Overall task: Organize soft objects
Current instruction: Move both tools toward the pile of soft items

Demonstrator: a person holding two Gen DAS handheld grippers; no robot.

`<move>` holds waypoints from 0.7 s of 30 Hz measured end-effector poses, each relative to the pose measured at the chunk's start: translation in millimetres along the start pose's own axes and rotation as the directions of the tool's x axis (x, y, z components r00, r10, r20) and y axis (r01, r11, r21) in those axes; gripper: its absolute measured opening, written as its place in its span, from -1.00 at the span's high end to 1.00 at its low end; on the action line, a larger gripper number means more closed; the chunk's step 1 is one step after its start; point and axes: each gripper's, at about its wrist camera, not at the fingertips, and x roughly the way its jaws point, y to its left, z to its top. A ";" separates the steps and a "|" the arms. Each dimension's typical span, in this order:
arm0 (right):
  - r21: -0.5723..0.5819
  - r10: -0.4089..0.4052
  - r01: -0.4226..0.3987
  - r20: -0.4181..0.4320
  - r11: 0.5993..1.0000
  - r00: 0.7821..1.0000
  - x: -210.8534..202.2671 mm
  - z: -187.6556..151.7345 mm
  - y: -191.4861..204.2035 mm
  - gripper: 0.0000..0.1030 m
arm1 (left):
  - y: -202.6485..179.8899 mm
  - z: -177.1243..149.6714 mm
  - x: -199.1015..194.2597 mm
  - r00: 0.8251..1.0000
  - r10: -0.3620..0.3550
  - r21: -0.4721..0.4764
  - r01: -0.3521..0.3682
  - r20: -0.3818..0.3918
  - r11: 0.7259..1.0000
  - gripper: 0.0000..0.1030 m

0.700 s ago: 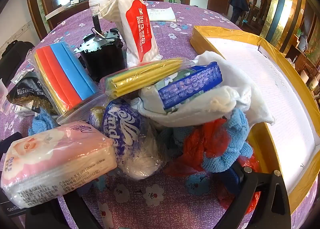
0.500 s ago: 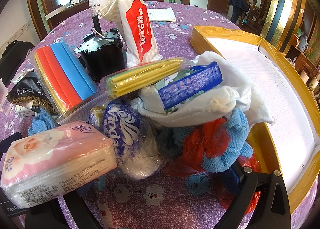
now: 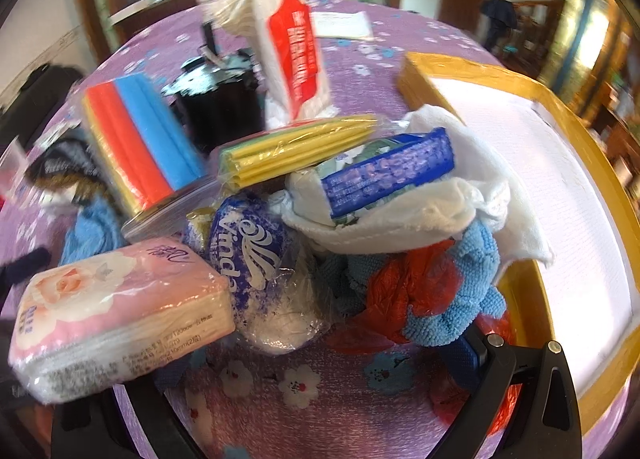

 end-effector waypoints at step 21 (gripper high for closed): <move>-0.320 0.067 0.006 0.216 0.947 0.974 -64.8 -47.8 19.6 0.10 | -4.5 -26.7 -73.0 0.964 0.037 0.078 -0.060 0.264 0.995 -0.92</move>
